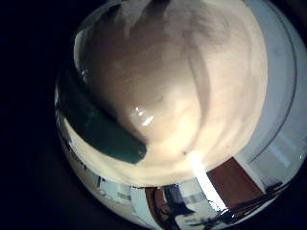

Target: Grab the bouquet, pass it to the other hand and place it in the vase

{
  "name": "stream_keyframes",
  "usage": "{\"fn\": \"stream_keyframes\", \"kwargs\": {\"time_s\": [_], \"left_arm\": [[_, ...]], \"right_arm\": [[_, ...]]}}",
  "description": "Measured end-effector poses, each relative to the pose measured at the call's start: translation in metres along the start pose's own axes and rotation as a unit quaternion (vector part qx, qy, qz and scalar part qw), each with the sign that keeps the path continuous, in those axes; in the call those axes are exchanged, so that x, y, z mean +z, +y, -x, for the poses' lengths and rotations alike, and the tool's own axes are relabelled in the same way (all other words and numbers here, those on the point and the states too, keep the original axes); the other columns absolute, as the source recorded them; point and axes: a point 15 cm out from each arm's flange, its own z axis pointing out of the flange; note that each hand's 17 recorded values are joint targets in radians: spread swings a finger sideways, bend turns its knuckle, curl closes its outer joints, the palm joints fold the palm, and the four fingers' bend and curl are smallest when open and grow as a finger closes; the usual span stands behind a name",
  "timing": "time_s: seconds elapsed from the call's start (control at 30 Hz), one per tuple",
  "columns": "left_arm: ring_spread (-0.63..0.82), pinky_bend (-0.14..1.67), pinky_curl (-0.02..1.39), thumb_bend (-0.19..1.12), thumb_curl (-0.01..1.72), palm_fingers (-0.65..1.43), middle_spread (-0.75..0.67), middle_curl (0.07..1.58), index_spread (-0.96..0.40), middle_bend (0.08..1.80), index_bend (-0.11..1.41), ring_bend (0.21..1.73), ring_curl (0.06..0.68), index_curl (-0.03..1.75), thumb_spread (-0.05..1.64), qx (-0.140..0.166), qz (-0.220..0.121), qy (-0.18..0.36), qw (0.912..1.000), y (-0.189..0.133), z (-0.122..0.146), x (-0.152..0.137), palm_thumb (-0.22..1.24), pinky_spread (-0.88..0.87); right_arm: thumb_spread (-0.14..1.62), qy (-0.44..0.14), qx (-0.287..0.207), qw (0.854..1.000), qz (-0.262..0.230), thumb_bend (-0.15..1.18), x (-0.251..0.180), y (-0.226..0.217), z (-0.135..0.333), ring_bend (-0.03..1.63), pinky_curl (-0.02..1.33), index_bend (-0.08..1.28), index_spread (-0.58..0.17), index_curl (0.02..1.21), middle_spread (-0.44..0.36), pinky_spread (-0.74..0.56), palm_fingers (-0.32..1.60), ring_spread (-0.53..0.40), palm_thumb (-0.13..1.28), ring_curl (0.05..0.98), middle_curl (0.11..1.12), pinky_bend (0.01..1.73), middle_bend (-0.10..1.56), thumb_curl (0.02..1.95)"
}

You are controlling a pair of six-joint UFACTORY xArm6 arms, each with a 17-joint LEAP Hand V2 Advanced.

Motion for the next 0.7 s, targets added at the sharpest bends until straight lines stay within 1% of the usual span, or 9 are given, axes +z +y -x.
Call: {"fn": "stream_keyframes", "kwargs": {"time_s": [0.17,0.23,0.3,0.33,0.37,0.47,0.57,0.6,0.7], "left_arm": [[0.59,0.19,0.3,-0.03,0.3,-0.01,0.45,0.31,0.13,0.2,0.16,0.41,0.221,0.3,0.92,0.0,0.003,0.001,1.0,0.0,0.001,0.002,0.15,0.6],[0.59,0.19,0.3,-0.03,0.3,-0.01,0.45,0.32,0.13,0.2,0.16,0.41,0.222,0.3,0.93,-0.001,0.003,0.001,1.0,0.0,0.002,0.002,0.16,0.6],[0.59,0.19,0.3,-0.03,0.3,-0.01,0.45,0.32,0.13,0.2,0.17,0.41,0.222,0.3,0.93,0.0,0.002,-0.001,1.0,-0.001,0.002,0.0,0.16,0.6],[0.59,0.19,0.3,-0.03,0.29,-0.01,0.45,0.32,0.13,0.2,0.17,0.41,0.222,0.3,0.93,0.001,0.001,-0.003,1.0,-0.001,0.002,-0.002,0.16,0.6],[0.59,0.19,0.3,-0.03,0.29,0.0,0.45,0.32,0.12,0.2,0.17,0.41,0.222,0.3,0.93,0.001,-0.001,-0.006,1.0,-0.002,0.004,-0.005,0.16,0.6],[0.59,0.19,0.29,-0.03,0.29,0.0,0.45,0.31,0.11,0.2,0.17,0.41,0.221,0.3,0.93,-0.004,-0.005,-0.01,0.9999,-0.001,0.008,-0.009,0.17,0.6],[0.59,0.19,0.29,-0.03,0.29,0.0,0.45,0.32,0.11,0.2,0.17,0.41,0.22,0.31,0.93,-0.004,-0.005,-0.01,0.9999,0.0,0.008,-0.009,0.17,0.6],[0.59,0.19,0.29,-0.03,0.29,0.0,0.45,0.32,0.11,0.2,0.17,0.41,0.22,0.31,0.93,-0.004,-0.004,-0.01,0.9999,0.001,0.008,-0.009,0.17,0.6],[0.59,0.19,0.29,-0.03,0.29,0.0,0.45,0.32,0.11,0.2,0.17,0.41,0.22,0.31,0.93,-0.002,-0.003,-0.008,1.0,0.001,0.006,-0.008,0.17,0.6]], "right_arm": [[1.01,0.019,0.002,0.999,-0.027,-0.01,-0.004,-0.012,-0.006,0.85,0.24,0.16,-0.07,0.28,0.022,0.25,0.29,-0.104,0.86,0.247,0.42,0.54,0.56,0.47],[0.99,0.02,0.001,0.999,-0.027,-0.01,-0.004,-0.012,-0.007,0.92,0.25,0.15,-0.099,0.28,-0.034,0.11,0.39,-0.177,0.89,0.27,0.44,0.62,0.59,0.48],[0.99,0.027,-0.003,0.999,-0.025,-0.02,-0.005,-0.011,-0.009,0.99,0.29,0.13,-0.129,0.27,-0.085,-0.08,0.49,-0.236,0.91,0.303,0.46,0.81,0.59,0.48],[0.98,0.031,-0.005,0.999,-0.029,-0.02,-0.009,-0.012,-0.009,1.0,0.29,0.14,-0.133,0.27,-0.091,-0.1,0.49,-0.244,0.91,0.307,0.47,0.83,0.59,0.49],[0.97,0.035,-0.006,0.999,-0.032,-0.01,-0.011,-0.012,-0.01,1.07,0.34,0.16,-0.174,0.27,-0.134,-0.29,0.63,-0.282,0.93,0.341,0.49,1.0,0.6,0.49],[0.91,0.036,-0.006,0.998,-0.043,-0.02,-0.023,-0.013,-0.011,1.16,0.41,0.19,-0.258,0.31,-0.218,-0.48,0.71,-0.327,0.97,0.406,0.56,1.17,0.62,0.51],[0.85,0.032,-0.004,0.998,-0.057,-0.03,-0.04,-0.015,-0.017,1.19,0.43,0.23,-0.329,0.35,-0.272,-0.52,0.8,-0.344,0.97,0.443,0.63,1.23,0.67,0.53],[0.82,0.031,-0.001,0.998,-0.06,-0.03,-0.044,-0.015,-0.02,1.21,0.45,0.27,-0.37,0.38,-0.299,-0.51,0.92,-0.34,0.97,0.458,0.67,1.26,0.69,0.54],[0.79,0.027,0.006,0.997,-0.073,-0.03,-0.059,-0.016,-0.029,1.22,0.48,0.34,-0.435,0.47,-0.341,-0.47,0.98,-0.334,0.97,0.492,0.74,1.31,0.72,0.55]]}}
